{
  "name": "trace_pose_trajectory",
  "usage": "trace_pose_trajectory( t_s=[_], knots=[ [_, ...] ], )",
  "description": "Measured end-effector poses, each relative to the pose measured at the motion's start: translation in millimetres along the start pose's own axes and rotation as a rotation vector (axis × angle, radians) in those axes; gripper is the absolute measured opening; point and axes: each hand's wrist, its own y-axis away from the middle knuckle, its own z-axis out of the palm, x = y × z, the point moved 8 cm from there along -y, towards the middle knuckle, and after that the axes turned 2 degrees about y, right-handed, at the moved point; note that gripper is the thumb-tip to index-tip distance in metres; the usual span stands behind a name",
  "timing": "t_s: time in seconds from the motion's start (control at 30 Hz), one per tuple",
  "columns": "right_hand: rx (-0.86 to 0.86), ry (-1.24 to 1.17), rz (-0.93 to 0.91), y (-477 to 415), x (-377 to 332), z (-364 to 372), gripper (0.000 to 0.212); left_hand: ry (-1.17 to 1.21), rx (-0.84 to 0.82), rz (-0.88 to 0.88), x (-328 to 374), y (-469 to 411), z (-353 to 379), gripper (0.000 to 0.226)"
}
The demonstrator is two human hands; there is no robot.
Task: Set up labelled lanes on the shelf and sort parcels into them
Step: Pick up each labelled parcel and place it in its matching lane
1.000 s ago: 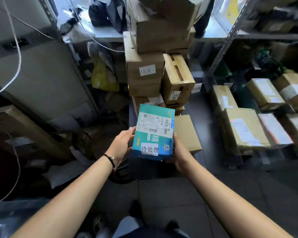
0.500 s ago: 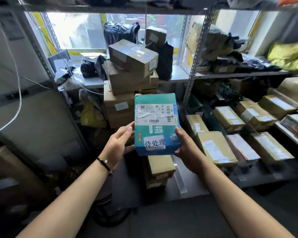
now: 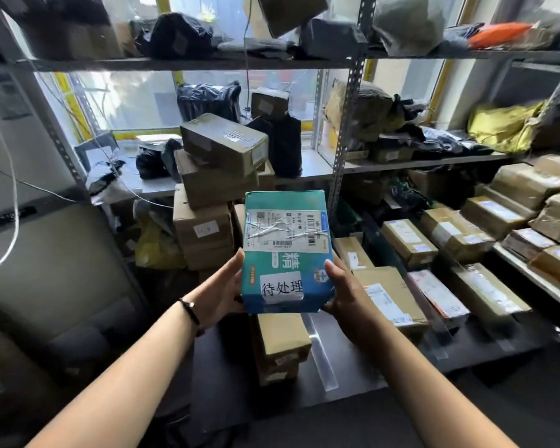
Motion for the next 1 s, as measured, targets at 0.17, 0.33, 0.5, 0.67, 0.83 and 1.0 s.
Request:
trace_pose_trajectory(
  t_s=[0.17, 0.33, 0.5, 0.67, 0.83, 1.0],
  knots=[
    [-0.061, 0.093, -0.005, 8, -14, -22, 0.043, 0.123, -0.028, 0.053, -1, -18, 23, 0.115],
    [-0.101, 0.082, 0.115, 16, -9, -54, 0.040, 0.148, -0.031, 0.066, -15, -40, 46, 0.111],
    [-0.142, 0.005, 0.278, 21, 32, -93, 0.088, 0.108, -0.031, 0.032, -40, -64, 63, 0.112],
    [-0.069, -0.148, 0.361, 8, 79, -123, 0.082, 0.073, 0.073, -0.092, -81, -91, 55, 0.118],
    [-0.018, -0.213, 0.451, -27, 119, -150, 0.094, 0.086, 0.096, -0.192, -112, -139, 37, 0.106],
    [0.018, -0.241, 0.526, -71, 147, -175, 0.090, 0.105, 0.180, -0.241, -129, -190, 26, 0.067]
  ],
)
